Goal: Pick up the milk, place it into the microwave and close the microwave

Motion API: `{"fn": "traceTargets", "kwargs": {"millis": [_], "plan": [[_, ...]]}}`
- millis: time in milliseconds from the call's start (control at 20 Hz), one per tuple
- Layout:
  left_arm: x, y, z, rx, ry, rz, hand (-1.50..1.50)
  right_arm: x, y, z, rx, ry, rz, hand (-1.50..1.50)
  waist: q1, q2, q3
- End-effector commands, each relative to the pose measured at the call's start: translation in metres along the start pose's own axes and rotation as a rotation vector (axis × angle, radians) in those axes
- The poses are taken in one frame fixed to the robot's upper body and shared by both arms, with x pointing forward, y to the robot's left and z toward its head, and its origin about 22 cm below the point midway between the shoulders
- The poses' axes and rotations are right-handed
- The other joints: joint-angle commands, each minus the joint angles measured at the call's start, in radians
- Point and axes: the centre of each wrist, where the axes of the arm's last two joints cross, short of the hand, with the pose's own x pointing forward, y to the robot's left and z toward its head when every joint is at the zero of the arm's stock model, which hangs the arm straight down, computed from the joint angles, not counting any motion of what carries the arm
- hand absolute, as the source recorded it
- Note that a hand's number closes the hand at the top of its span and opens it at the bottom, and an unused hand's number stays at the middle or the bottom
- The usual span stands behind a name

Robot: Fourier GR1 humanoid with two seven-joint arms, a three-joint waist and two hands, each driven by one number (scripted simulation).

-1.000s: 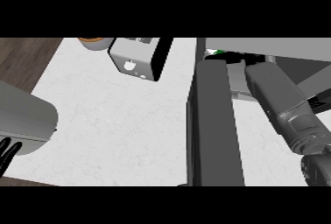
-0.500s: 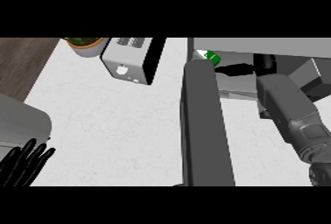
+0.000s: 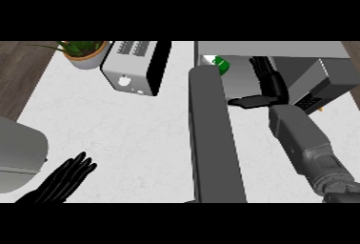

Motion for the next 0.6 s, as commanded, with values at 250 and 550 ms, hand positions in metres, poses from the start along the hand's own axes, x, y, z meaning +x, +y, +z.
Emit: {"fn": "traceTargets", "kwargs": {"millis": [250,550], "plan": [[-0.041,-0.015,-0.046,-0.042,0.044,-0.065,-1.50,-0.043,0.011,0.054,0.064,0.047,-0.157,-1.50,-0.048,-0.022,-0.003],[-0.047,-0.016,-0.048,-0.051,0.039,-0.076,1.50,-0.085,0.005,0.141,0.016,0.122,-0.061,-1.50,-0.071,-0.031,-0.005]]}}
